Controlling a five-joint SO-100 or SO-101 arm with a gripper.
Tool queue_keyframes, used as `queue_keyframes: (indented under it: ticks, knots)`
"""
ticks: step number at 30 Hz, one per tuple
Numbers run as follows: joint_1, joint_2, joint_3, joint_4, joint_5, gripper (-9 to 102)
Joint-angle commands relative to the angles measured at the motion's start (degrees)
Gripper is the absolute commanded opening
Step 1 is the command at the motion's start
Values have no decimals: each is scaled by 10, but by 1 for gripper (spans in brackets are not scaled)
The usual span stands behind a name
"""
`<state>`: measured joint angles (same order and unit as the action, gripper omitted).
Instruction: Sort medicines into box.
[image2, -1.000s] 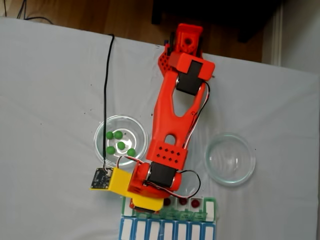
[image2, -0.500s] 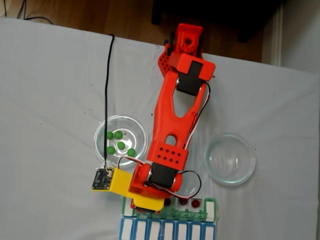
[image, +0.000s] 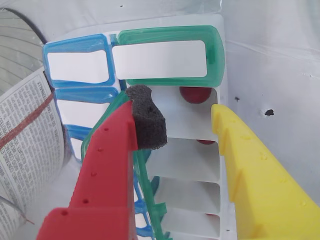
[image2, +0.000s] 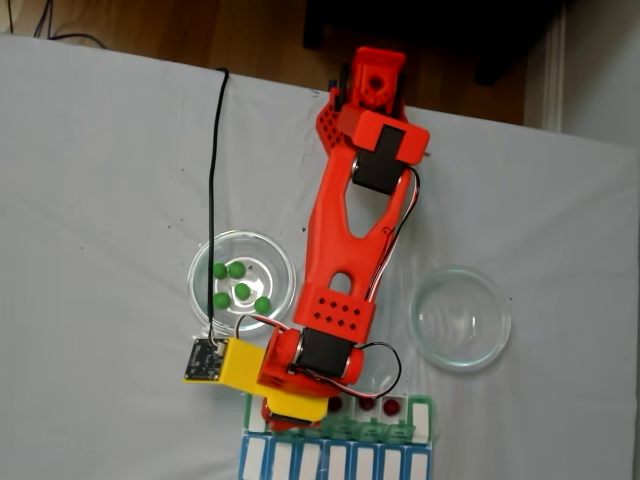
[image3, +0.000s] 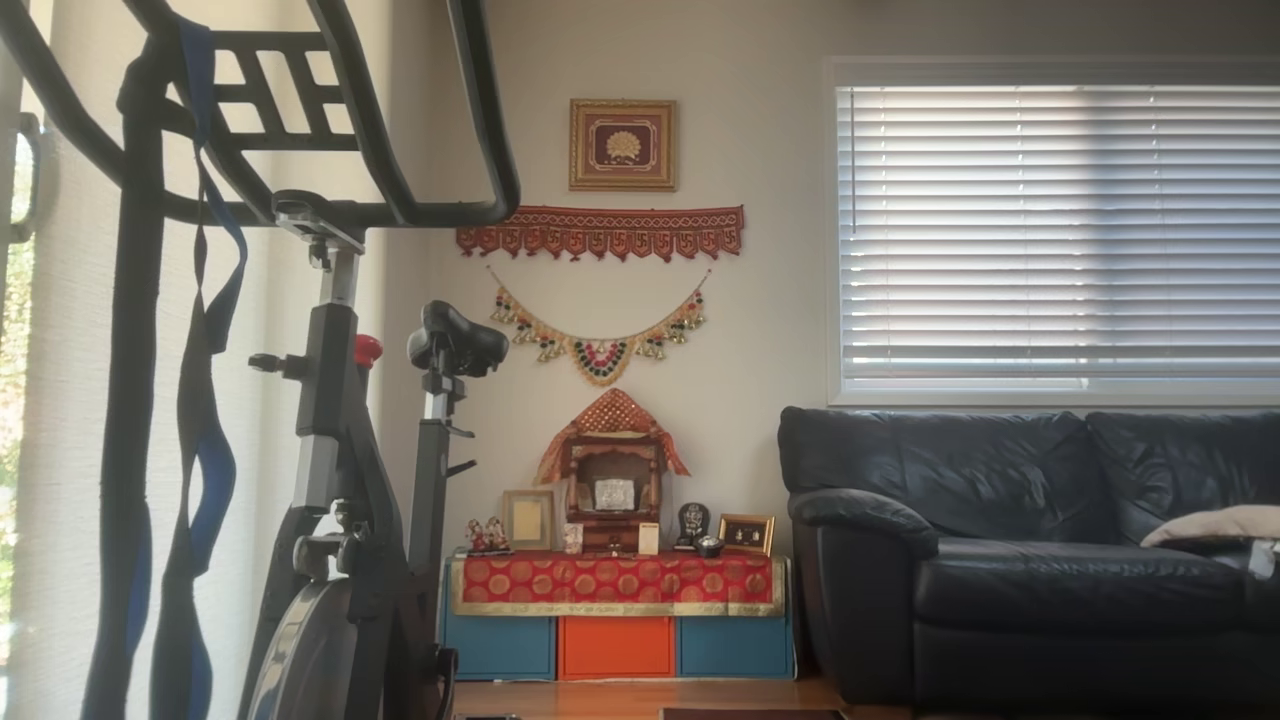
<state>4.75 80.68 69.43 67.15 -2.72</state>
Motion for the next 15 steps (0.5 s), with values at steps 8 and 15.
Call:
queue_keyframes:
  ticks: [8,15]
  knots:
    - [-32,53,-18,18,-25,11]
    - [-21,84,-16,70,-56,2]
